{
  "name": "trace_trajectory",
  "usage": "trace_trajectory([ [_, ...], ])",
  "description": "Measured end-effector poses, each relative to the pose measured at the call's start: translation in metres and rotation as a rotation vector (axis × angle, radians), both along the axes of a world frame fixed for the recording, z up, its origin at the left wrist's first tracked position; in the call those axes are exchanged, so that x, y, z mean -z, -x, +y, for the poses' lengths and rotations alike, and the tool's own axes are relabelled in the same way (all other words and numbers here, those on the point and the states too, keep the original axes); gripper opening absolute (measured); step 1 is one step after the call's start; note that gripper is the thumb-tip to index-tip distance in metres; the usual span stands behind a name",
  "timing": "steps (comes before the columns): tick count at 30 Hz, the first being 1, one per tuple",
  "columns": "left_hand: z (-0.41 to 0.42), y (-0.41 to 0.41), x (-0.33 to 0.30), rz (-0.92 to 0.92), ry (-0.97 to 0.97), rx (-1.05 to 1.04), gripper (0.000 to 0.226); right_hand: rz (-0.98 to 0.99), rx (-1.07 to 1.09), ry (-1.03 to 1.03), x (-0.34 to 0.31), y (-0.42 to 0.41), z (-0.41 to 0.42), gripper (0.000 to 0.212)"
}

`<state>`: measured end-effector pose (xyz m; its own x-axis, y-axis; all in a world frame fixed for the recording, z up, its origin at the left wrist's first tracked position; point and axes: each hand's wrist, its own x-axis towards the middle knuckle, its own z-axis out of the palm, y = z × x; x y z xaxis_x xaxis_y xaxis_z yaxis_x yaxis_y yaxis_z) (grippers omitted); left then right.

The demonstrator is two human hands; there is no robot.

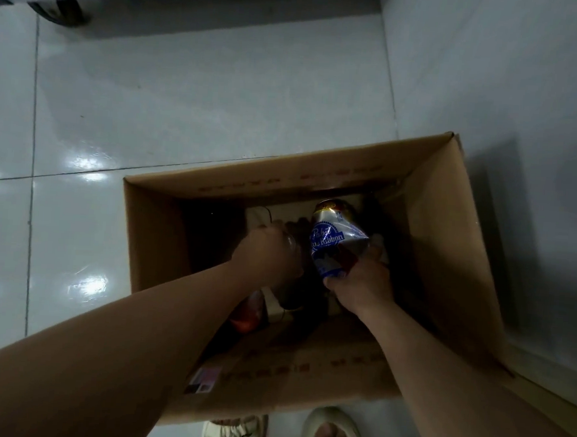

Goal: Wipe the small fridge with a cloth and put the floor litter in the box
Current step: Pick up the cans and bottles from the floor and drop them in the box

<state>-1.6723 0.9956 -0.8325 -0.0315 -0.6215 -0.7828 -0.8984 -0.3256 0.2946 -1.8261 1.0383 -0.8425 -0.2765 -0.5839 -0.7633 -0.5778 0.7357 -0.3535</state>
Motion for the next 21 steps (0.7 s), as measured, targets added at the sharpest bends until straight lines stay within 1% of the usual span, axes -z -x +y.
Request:
trace_trajectory([
  [3, 0.001, 0.002, 0.013, 0.031, 0.013, -0.025, 0.075, 0.002, -0.022, -0.043, 0.011, -0.002, -0.001, 0.098],
  [5, 0.0, 0.005, 0.018, 0.049, 0.019, -0.033, 0.083, -0.009, -0.027, -0.081, 0.016, -0.003, -0.001, 0.1],
  [7, 0.0, 0.006, 0.019, 0.047, 0.009, -0.021, 0.093, -0.038, -0.039, -0.126, 0.017, -0.002, 0.0, 0.106],
  [9, 0.001, 0.005, 0.016, 0.01, 0.012, 0.007, 0.102, -0.045, -0.07, -0.175, 0.015, 0.0, 0.002, 0.112],
  [12, 0.005, 0.002, 0.007, -0.078, 0.041, 0.063, 0.108, -0.046, -0.072, -0.186, 0.006, 0.001, 0.005, 0.114],
  [17, 0.013, -0.001, -0.028, -0.087, 0.058, 0.067, 0.098, -0.055, -0.079, -0.123, -0.03, 0.0, 0.008, 0.111],
  [21, 0.025, -0.003, -0.072, -0.051, 0.049, 0.028, 0.093, -0.044, -0.119, -0.101, -0.08, 0.0, 0.009, 0.108],
])
